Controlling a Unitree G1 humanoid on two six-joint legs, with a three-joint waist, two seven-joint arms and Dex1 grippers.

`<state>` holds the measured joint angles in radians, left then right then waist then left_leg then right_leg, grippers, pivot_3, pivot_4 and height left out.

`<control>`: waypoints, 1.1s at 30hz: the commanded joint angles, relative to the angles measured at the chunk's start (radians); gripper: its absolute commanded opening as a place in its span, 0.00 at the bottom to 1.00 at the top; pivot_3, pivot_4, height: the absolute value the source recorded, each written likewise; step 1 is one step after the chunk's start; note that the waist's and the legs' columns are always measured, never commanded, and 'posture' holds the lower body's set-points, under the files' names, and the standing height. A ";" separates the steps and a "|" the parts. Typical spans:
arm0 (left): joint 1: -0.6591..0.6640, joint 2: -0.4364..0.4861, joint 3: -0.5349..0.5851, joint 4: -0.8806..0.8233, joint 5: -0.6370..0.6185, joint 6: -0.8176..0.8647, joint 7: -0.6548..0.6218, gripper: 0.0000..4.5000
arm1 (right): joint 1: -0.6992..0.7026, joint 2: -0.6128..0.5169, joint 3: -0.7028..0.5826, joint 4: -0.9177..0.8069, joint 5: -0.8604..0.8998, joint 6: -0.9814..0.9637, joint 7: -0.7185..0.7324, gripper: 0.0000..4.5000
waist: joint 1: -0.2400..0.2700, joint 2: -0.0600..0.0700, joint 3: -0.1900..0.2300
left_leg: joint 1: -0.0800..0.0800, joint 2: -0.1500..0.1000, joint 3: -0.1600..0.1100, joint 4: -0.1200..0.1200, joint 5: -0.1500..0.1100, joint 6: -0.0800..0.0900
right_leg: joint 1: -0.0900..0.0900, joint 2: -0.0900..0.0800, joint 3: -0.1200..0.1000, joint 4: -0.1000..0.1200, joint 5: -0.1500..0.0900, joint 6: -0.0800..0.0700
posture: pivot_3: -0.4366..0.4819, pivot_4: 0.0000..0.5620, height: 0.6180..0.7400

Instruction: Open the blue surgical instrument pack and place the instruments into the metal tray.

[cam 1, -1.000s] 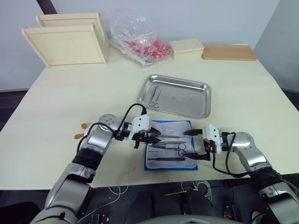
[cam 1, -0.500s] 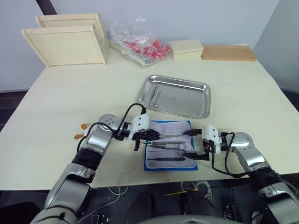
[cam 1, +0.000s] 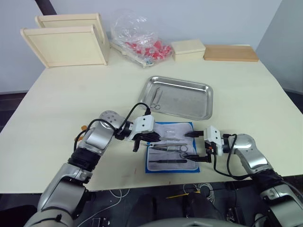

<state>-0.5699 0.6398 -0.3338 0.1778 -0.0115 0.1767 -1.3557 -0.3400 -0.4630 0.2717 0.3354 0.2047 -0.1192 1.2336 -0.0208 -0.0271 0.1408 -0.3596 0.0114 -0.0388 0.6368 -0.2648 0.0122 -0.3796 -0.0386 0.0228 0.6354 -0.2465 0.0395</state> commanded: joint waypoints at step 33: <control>0.012 0.298 0.060 -0.253 -0.053 0.212 -0.058 0.00 | 0.026 0.028 0.093 0.160 -0.127 0.015 -0.032 1.00 | -0.020 0.000 0.000 | 0.002 0.003 0.001 0.000 0.000 0.000 | 0.000 0.003 0.001 0.003 -0.002 -0.002 | 0.48 0.27 1.00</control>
<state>-0.5624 0.9120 -0.3143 -0.0358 -0.0472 0.3863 -1.4040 -0.3626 -0.4269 0.2834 0.3733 0.2008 -0.1370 1.2286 -0.0410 -0.0275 0.1409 -0.3578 0.0148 -0.0381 0.6368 -0.2648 0.0122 -0.3798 -0.0351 0.0242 0.6382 -0.2481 0.0369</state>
